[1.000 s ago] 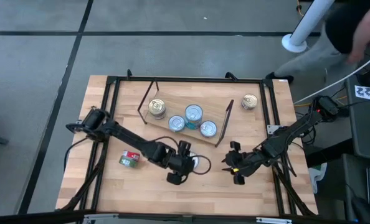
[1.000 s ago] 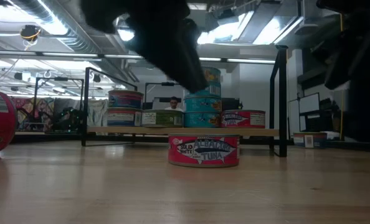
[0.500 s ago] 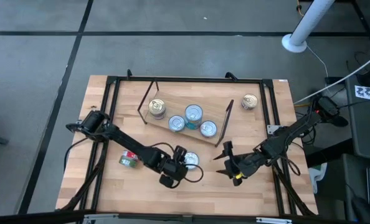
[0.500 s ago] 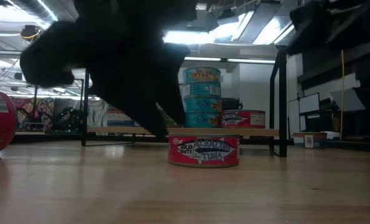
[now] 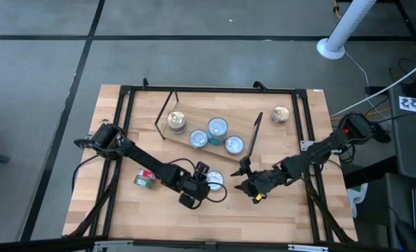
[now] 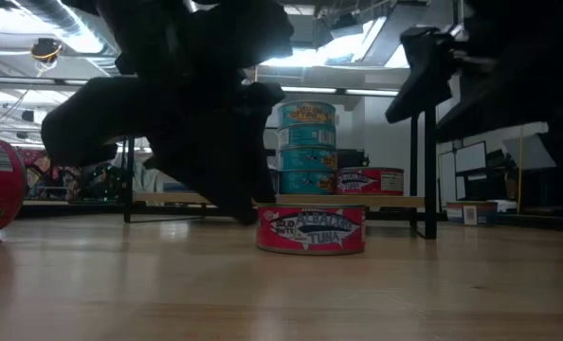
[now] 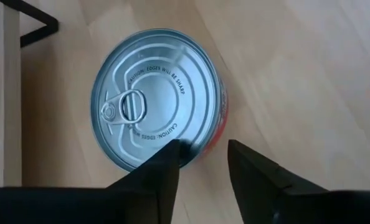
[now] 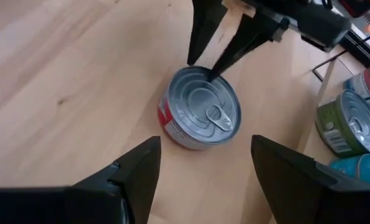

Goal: Stack canned seafood by type on shelf
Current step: Stack the red tuna can on top of the red tuna can on the shelf

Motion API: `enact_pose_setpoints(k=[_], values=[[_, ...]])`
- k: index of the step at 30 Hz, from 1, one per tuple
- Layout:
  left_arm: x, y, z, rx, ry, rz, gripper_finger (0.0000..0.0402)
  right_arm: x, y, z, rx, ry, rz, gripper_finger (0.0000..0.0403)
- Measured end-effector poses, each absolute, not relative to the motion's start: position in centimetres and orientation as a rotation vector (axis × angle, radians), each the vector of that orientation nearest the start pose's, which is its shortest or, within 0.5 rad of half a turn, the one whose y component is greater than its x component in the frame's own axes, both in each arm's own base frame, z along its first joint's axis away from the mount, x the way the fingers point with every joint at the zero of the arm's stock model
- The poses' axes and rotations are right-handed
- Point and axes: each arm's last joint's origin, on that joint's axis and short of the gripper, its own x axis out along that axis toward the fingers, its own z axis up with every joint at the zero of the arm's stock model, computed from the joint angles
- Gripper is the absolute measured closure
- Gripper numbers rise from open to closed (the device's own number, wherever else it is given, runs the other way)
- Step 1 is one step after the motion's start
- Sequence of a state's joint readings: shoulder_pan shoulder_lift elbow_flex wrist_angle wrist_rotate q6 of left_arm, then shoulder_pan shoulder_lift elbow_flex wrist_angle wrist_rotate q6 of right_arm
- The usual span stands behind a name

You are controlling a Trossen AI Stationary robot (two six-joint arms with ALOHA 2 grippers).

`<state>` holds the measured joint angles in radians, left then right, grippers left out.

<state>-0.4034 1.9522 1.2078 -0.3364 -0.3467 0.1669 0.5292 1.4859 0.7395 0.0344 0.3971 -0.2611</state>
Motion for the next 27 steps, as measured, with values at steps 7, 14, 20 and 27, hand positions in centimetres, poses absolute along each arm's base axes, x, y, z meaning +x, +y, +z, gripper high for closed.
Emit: enact_pose_setpoints(k=[7, 14, 20, 27], values=[[35.8, -14.2, 14.1, 0.592, 0.966, -0.156, 0.0319, 26.2, 13.6, 17.6, -0.605, 0.614, 0.255, 0.0155], [36.2, -14.1, 13.6, 0.599, 0.954, -0.153, 0.0356, 26.3, 13.8, 17.3, -0.611, 0.617, 0.268, 0.0155], [36.6, -13.8, 13.8, 0.567, 0.922, -0.137, 0.0397, 26.3, 13.8, 17.3, -0.612, 0.618, 0.268, 0.0155], [37.1, -13.2, 13.9, 0.460, 0.896, -0.089, 0.0400, 26.3, 13.8, 17.3, -0.613, 0.619, 0.267, 0.0155]])
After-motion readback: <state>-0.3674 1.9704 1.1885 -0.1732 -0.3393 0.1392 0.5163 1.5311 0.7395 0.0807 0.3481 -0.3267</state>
